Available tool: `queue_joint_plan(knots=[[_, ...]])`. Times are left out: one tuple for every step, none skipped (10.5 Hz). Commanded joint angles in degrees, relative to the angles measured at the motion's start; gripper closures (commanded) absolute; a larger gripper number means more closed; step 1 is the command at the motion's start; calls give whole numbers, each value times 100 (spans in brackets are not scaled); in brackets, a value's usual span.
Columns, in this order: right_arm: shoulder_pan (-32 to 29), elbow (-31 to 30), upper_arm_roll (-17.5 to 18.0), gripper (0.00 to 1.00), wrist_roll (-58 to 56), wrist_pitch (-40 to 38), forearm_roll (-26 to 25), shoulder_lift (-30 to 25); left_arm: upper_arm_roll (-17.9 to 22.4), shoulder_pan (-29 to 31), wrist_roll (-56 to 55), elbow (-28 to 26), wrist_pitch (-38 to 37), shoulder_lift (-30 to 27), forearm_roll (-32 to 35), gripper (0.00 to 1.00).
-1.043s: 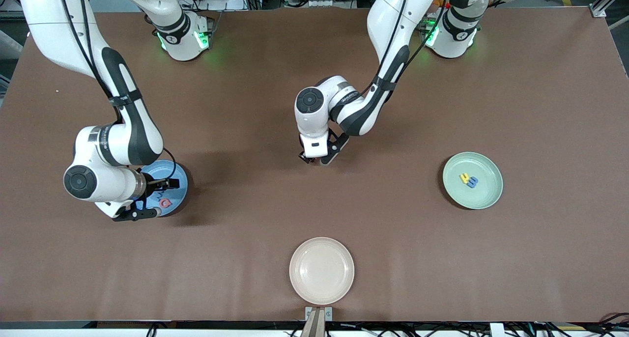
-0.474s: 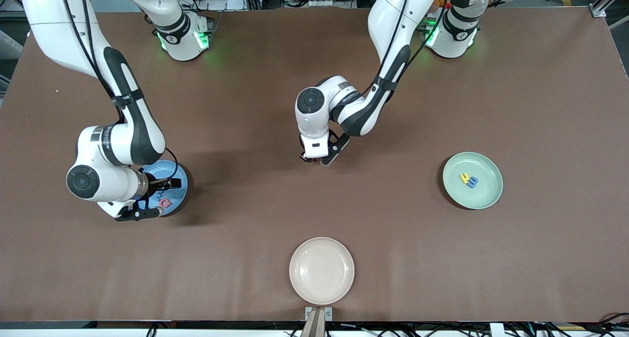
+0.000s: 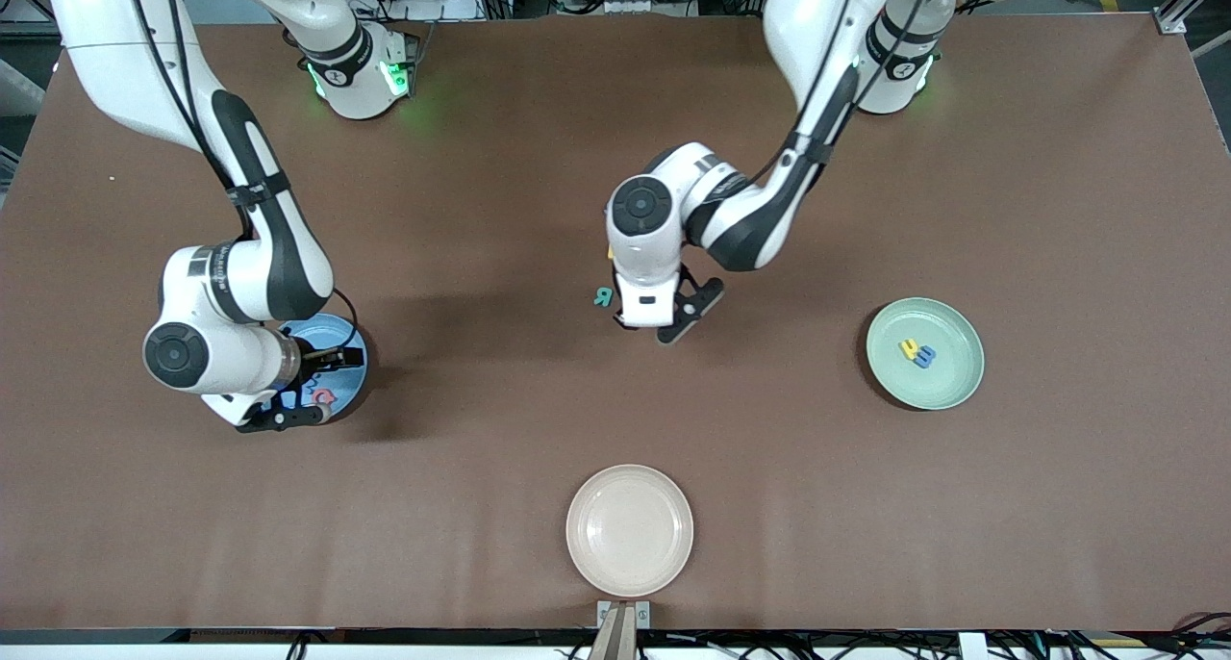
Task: Sort uppercase to blue plate, lowercase to green plate
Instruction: 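Grasp the pink W with the left gripper and lift it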
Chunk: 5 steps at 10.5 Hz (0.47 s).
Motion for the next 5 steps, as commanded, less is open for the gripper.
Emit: queue_joint_plan(knots=[[313,3,11,0,642,-97,-21,-81,-69,510,1166,-181,-410,-491,27,100],[436,3,20,0,854,-106,14,-90,-87,790,1858,-190,-603,-614,27,100],[542,-6,28,0,1126,-106,23,-90,-148,1063,2526,-190,-848,-720,27,100],[691,-6,28,0,1407,-97,41,-90,-288,1475,3177,-207,-1016,-869,27,100],[849,-15,37,0,1723,-97,110,-90,-376,1862,3967,-277,-1218,-984,18,100]])
